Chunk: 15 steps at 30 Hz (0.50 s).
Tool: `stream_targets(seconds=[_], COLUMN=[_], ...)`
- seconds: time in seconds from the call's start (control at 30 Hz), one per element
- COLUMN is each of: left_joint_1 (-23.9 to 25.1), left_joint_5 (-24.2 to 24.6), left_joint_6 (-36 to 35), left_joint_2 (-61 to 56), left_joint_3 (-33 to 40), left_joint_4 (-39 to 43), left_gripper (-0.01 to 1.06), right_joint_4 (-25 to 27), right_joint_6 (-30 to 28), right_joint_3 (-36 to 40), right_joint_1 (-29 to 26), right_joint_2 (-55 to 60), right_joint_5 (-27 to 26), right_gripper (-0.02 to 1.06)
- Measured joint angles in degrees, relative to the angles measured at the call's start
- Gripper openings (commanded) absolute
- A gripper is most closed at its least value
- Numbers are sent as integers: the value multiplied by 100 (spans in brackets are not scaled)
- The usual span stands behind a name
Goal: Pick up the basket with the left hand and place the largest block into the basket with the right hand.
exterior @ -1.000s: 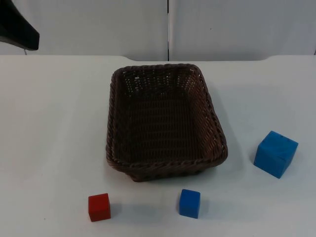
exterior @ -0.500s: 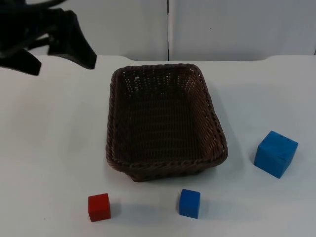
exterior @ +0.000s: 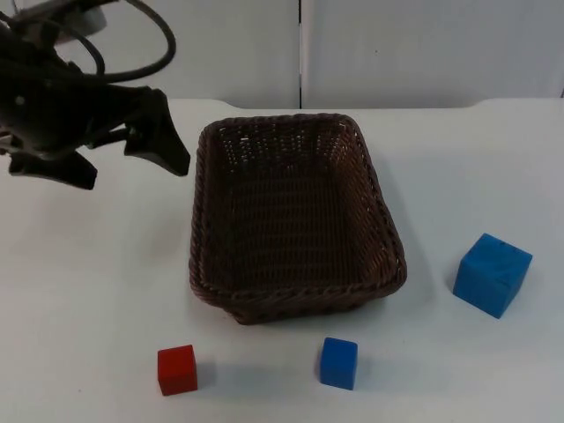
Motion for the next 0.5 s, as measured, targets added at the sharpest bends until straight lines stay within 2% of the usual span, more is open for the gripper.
stream_targets(seconds=[0.5], left_joint_1=[-566], left_joint_5=[-78], left_joint_6=[-649], left_joint_2=[1260], left_joint_3=[-830], left_joint_4=[-124], left_gripper=[105], right_joint_4=[0], right_joint_6=[0], right_joint_3=[0], right_joint_1=[0], right_joint_2=[0], right_joint_5=[0], right_gripper=[105])
